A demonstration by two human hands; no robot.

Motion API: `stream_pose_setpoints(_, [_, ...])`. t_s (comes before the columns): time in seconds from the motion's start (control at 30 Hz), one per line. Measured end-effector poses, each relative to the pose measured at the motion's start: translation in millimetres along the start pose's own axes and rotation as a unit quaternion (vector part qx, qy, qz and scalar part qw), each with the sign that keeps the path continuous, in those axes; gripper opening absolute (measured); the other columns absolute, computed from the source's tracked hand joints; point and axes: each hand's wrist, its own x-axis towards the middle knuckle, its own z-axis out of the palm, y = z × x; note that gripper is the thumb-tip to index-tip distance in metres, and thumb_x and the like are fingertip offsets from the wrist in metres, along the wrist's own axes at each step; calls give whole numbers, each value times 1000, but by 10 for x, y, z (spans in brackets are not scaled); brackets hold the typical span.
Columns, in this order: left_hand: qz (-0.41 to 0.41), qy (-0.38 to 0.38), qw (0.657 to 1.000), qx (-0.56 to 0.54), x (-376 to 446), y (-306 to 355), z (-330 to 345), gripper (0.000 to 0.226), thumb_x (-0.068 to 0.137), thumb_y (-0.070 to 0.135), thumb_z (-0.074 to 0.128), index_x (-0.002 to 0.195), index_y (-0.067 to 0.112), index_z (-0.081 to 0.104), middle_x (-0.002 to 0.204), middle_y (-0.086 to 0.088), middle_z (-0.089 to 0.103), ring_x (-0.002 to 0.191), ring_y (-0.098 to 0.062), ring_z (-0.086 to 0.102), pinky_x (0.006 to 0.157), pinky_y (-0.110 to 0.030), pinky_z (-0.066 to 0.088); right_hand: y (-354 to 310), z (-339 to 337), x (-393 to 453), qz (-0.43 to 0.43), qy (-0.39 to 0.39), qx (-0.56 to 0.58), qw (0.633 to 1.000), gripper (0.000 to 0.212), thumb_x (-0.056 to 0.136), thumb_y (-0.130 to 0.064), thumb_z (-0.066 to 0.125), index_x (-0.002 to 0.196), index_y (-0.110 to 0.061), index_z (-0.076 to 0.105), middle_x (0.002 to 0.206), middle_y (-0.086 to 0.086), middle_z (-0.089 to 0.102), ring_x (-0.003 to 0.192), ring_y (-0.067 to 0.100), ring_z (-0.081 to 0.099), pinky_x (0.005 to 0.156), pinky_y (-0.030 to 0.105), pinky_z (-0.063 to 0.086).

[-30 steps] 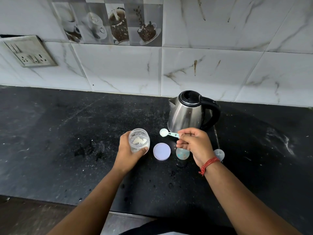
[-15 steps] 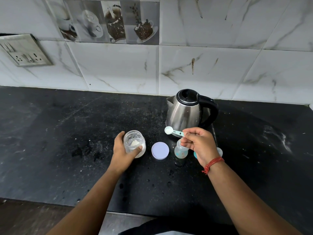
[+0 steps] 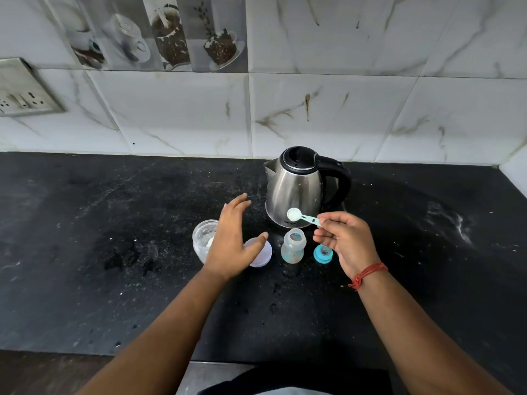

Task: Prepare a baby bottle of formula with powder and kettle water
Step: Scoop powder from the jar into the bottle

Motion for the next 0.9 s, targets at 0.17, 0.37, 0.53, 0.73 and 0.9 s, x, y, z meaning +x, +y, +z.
stream_pose_setpoints(0.17, [-19,-49,998,-17,47,68,216,77,87,46,70,149,13,38,162,1,31,150,-13,30,122,-35,29,19,-156,-13,6,14,8,1000,11,95,4,61,100,2,72,86,19,69,70,21,70,65,30,60])
stream_pose_setpoints(0.37, [-62,-149,987,-16,68,79,551,84,84,35,81,151,12,36,158,-1,36,147,-12,33,123,-33,28,57,-278,-21,12,24,-3,1000,11,95,5,61,98,3,71,83,20,67,68,21,69,62,27,60])
stream_pose_setpoints(0.53, [-98,-187,977,-13,76,109,731,69,85,23,82,143,17,46,134,13,50,121,0,45,94,3,29,125,-303,2,13,25,-20,999,10,95,3,62,95,1,72,81,19,67,68,20,70,63,30,61])
stream_pose_setpoints(0.73, [-132,-186,973,-30,86,98,800,52,89,21,79,134,22,55,121,12,65,107,-1,59,90,-7,40,167,-268,-9,9,18,-25,999,9,94,2,64,96,0,72,81,16,69,69,21,70,65,32,60])
stream_pose_setpoints(0.9, [-161,-162,972,-58,88,111,765,45,89,20,79,125,26,52,110,19,62,93,14,58,78,-1,39,127,-238,-40,-13,21,-27,999,8,94,1,65,97,-2,72,82,17,69,69,21,71,67,34,60])
